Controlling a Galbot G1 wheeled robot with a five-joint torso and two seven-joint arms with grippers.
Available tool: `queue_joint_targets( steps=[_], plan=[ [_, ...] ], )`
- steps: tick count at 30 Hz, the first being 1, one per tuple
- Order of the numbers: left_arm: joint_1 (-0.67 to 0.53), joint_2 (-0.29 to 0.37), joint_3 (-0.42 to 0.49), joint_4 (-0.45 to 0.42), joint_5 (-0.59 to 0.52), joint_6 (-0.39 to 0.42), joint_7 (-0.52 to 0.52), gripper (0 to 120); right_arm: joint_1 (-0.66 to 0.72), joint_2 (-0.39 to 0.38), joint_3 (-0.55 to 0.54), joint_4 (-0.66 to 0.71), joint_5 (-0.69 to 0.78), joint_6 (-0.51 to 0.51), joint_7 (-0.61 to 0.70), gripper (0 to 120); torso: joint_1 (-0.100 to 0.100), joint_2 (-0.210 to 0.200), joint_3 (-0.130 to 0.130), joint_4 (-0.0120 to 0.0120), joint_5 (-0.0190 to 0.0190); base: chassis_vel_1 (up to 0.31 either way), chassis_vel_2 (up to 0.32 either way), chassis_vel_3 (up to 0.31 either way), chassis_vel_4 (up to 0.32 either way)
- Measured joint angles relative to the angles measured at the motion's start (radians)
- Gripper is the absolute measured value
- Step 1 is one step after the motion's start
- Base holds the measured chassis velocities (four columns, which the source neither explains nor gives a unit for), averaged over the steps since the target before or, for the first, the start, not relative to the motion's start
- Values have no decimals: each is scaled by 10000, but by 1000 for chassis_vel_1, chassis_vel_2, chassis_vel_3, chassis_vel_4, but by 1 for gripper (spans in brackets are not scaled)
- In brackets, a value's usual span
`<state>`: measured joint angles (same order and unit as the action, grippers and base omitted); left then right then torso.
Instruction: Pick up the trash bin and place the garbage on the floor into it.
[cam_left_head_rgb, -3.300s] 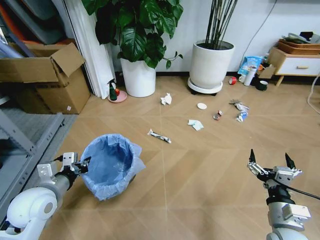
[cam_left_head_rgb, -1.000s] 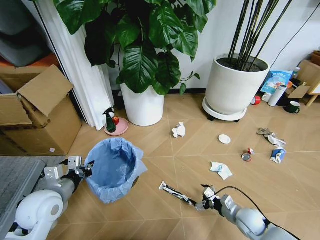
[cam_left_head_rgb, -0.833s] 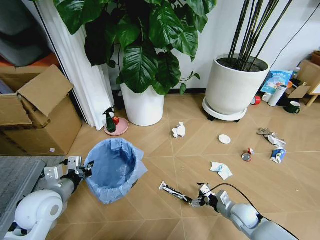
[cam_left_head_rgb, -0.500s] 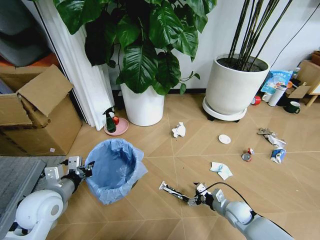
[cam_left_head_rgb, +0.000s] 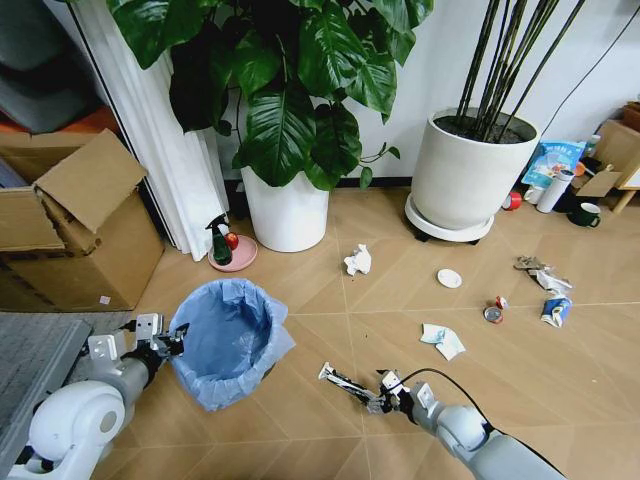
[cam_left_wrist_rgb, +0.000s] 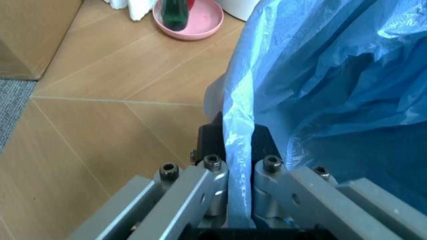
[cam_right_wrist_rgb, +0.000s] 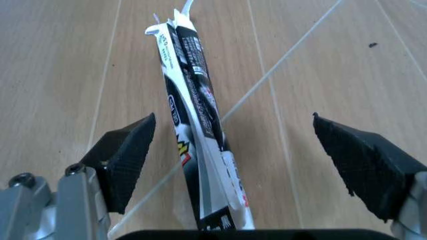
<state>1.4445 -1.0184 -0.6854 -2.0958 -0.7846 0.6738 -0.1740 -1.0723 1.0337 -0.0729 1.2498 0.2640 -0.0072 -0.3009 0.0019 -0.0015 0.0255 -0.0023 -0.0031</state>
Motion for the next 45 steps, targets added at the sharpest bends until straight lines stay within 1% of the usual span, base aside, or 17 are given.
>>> queue_joint_targets(
  steps=[4,5,6,7,9,10,12,13,18,20,21,23,24,26,35,40,45],
  plan=[
    [-16,-26,40,2,5,0,6,0,4,212,62,-268,-104,91,-11,78,0,0,0,0,0,0,0,0,0],
    [-16,-26,40,2,5,0,6,0,4,212,62,-268,-104,91,-11,78,0,0,0,0,0,0,0,0,0],
    [-27,-26,43,12,5,0,10,0,4,295,89,-360,-157,135,-17,70,0,0,0,0,1,0,0,0,0],
    [-34,-24,43,19,5,0,10,0,5,331,99,-397,-169,147,-21,67,0,0,0,0,1,0,0,0,0],
    [-40,-18,43,27,5,0,12,0,9,360,106,-427,-171,154,-24,65,0,0,0,0,0,0,0,0,0],
    [-45,-12,43,31,4,1,14,0,16,397,119,-460,-171,154,-30,56,0,0,0,0,0,0,0,0,0],
    [-45,-10,43,31,3,4,16,0,24,428,121,-490,-171,154,-33,50,0,0,0,0,0,0,0,0,0],
    [-45,-10,43,31,3,4,16,0,24,428,121,-490,-171,154,-33,50,0,0,0,0,0,0,0,0,0],
    [-27,-13,45,17,-1,25,17,0,35,603,203,-643,-165,164,-42,23,0,0,0,0,0,0,0,0,0],
    [-25,-12,45,12,-3,26,18,0,19,620,226,-643,-165,166,-41,22,0,0,0,0,-1,0,0,0,0],
    [-24,-11,43,11,-4,27,18,0,5,629,247,-637,-165,166,-41,15,0,0,0,0,0,0,0,0,0],
    [-24,-10,40,6,-5,28,18,0,-54,665,356,-590,-165,167,-29,7,0,0,0,0,0,0,0,0,0],
    [-24,-10,40,6,-5,28,18,0,-54,665,356,-590,-165,167,-29,7,0,0,0,0,0,0,0,0,0],
    [-26,-15,38,6,-5,29,13,0,-175,707,531,-522,-158,183,-3,0,0,0,0,0,1,0,0,0,0],
    [-97,111,76,73,-61,29,10,0,-570,721,1310,248,14,280,205,0,0,0,0,0,2,0,0,0,0],
    [-354,476,344,389,-199,47,18,0,-524,215,1913,1453,218,455,372,0,0,0,0,-2,0,0,0,0,0],
    [-869,911,720,884,-341,180,58,0,182,-230,2189,2607,609,676,556,0,0,0,1,0,-1,0,0,0,0]
  ],
)
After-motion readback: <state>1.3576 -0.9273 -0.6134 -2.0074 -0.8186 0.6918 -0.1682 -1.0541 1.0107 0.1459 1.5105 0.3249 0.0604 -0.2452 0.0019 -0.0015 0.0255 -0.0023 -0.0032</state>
